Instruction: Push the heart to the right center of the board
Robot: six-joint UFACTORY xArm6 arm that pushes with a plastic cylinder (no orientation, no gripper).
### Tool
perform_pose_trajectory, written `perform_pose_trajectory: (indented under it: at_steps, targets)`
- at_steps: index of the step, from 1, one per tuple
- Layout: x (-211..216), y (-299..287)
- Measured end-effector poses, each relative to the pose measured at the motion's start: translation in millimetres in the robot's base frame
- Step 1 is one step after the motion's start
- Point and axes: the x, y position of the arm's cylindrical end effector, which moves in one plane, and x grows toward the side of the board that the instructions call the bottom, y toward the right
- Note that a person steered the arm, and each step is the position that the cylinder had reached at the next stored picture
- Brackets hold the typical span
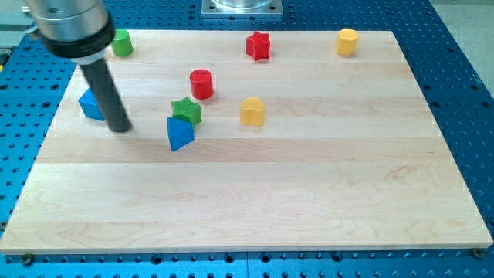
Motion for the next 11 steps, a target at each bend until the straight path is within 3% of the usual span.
perform_pose_trajectory:
  at_steps: [2,4,5,7,9,10,11]
  targets:
    - [-46,13]
    - [-64,13]
    - [-53,45]
    - [-11,182]
    - [-5,373]
    - [4,380]
    - [60,380]
